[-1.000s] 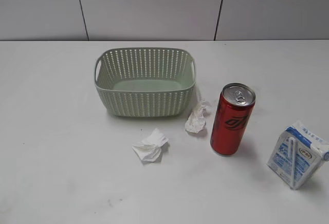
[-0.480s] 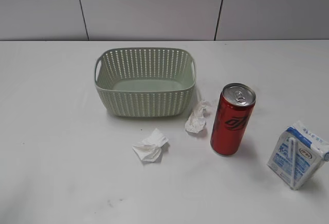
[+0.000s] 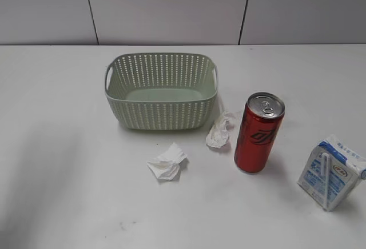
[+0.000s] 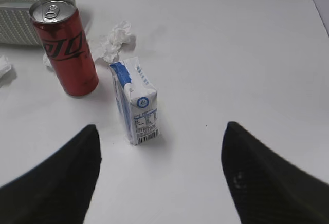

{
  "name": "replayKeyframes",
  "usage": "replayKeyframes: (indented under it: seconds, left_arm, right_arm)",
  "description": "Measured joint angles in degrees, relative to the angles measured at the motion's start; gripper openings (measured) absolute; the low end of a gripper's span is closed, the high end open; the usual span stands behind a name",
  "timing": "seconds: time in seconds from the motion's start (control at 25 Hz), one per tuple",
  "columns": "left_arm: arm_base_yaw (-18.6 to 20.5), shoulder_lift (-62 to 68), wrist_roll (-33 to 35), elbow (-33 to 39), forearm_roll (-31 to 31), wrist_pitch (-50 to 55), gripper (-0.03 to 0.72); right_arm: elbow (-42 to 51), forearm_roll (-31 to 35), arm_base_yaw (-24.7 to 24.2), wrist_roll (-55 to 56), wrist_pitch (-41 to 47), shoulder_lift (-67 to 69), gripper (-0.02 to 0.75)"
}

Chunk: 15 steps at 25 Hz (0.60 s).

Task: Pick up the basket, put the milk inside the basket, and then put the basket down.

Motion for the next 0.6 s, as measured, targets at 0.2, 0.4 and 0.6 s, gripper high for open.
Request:
replayKeyframes:
  seconds: [0.2, 0.4, 0.6]
  left_arm:
    - [-5.5, 13.0, 0.0, -9.8, 0.6, 6.7, 0.554]
    - [-10.2, 25.5, -1.2, -21.8, 1.8, 13.5, 0.552]
    - [-11.7, 35.6, -2.0, -29.8, 2.0, 16.5, 0.551]
  right_arm:
    - [0.0, 0.0, 0.0, 0.0, 0.0, 0.0, 0.573]
    - [0.0, 0.0, 0.0, 0.0, 0.0, 0.0, 0.573]
    - [0.0, 0.0, 0.0, 0.0, 0.0, 0.0, 0.573]
